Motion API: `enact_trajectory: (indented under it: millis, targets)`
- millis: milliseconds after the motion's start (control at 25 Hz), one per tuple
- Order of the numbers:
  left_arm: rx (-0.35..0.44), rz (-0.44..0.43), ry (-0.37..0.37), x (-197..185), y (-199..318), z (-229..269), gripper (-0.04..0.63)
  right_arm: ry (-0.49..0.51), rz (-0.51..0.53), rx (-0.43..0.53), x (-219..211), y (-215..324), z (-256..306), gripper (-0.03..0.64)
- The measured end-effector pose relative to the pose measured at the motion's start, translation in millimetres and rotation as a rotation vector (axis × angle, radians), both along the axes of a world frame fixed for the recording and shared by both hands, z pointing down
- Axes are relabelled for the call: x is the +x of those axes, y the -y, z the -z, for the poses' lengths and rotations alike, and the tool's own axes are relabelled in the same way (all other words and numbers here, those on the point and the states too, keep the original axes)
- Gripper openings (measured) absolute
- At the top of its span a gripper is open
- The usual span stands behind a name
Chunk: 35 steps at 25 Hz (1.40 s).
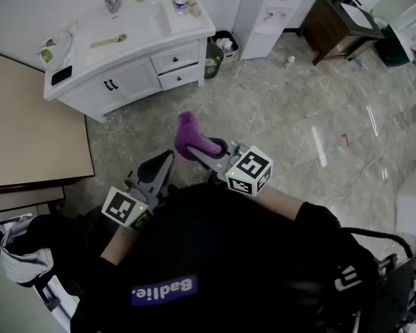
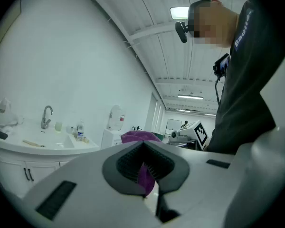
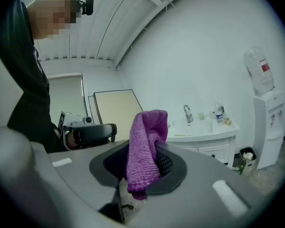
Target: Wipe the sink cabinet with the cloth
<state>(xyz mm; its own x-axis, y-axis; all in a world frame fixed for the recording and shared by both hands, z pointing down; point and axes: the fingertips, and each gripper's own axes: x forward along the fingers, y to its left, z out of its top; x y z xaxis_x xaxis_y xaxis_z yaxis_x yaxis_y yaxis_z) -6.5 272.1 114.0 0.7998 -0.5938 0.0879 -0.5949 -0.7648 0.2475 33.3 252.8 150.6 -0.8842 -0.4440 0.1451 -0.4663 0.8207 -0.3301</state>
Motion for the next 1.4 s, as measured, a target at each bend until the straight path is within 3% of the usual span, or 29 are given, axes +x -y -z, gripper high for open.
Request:
enact_trajectory:
  millis: [560,1040,1400]
  targets:
    - [0.010,-0.005,0.018,12,9,0,-0.005,0.016,0.002,0.003,11,9,0,0.075]
    - [0.021,0.022,0.042,46,46,-2,-0.005,0.039,0.015,-0.018,46,45,-9,0.077]
    - [0.054,0.077,0.003,17,105,-2,-0.005,0.004,0.016,-0.039,29,94,-28,0.077]
